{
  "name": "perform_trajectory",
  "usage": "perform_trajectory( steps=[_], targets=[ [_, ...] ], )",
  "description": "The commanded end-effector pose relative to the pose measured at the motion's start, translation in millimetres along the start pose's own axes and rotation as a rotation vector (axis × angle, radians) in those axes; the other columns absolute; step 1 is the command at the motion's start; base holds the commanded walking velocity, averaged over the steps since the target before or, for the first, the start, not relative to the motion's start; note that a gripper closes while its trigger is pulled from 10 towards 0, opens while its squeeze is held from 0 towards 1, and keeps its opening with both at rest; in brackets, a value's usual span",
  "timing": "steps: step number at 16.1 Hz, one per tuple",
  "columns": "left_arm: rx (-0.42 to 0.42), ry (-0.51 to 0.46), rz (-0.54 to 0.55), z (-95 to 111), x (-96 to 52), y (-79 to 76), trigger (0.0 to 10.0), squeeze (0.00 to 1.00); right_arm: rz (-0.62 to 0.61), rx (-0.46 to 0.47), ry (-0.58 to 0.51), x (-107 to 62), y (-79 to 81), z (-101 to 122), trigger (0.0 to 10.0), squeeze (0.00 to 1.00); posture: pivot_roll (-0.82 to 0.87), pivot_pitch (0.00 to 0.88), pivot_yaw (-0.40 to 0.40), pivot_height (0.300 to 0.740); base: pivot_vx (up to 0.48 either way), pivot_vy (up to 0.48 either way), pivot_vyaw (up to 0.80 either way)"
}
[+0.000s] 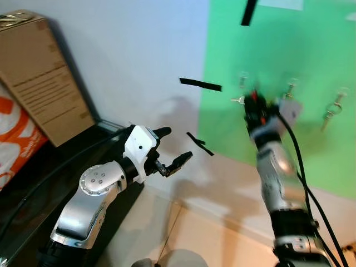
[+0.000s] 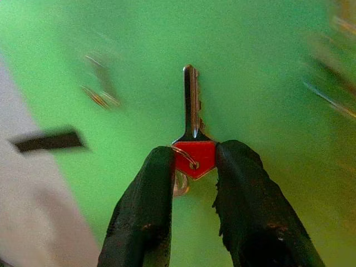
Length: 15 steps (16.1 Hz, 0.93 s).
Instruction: Hang keys on a hook
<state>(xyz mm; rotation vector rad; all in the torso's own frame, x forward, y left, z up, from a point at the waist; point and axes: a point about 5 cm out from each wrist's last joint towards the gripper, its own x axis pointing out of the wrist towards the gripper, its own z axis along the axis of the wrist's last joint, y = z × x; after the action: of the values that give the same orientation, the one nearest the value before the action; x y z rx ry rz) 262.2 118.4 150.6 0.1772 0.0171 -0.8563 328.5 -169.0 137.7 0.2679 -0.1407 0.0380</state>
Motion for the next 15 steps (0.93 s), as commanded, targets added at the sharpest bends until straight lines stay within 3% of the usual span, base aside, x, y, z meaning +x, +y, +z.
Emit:
perform_trajectory(
  steps=[1, 7, 10, 12, 15],
  targets=[
    [0.021, 0.006, -0.002, 1.2, 0.2, 1.5, 10.0, 0.06, -0.010, -0.002, 0.006, 2.0, -0.6, 1.7, 10.0, 0.00, -0.02, 0.000, 0.081, 0.740, 0.000, 0.000, 0.00],
    [0.027, 0.007, -0.001, 1.6, 0.5, 1.4, 10.0, 0.06, 0.018, -0.004, 0.012, 3.2, 3.6, 1.2, 10.0, 0.00, -0.02, 0.000, 0.080, 0.740, 0.000, 0.000, 0.00],
    [0.028, 0.007, -0.006, 1.8, 1.2, 0.9, 10.0, 0.07, 0.158, 0.037, -0.030, 2.7, 18.1, 10.3, 10.0, 0.00, -0.02, 0.000, 0.083, 0.740, 0.000, 0.000, 0.00],
    [0.028, 0.006, -0.008, 1.8, 1.4, 0.6, 10.0, 0.07, 0.186, 0.052, -0.039, 2.2, 21.2, 12.8, 10.0, 0.00, -0.02, 0.000, 0.082, 0.740, 0.000, 0.000, 0.00],
    [0.024, 0.004, -0.009, 1.8, 1.9, -0.3, 10.0, 0.07, 0.306, 0.147, -0.051, -0.2, 32.6, 21.2, 10.0, 0.00, -0.02, 0.000, 0.077, 0.740, 0.000, 0.000, 0.00]
  ],
)
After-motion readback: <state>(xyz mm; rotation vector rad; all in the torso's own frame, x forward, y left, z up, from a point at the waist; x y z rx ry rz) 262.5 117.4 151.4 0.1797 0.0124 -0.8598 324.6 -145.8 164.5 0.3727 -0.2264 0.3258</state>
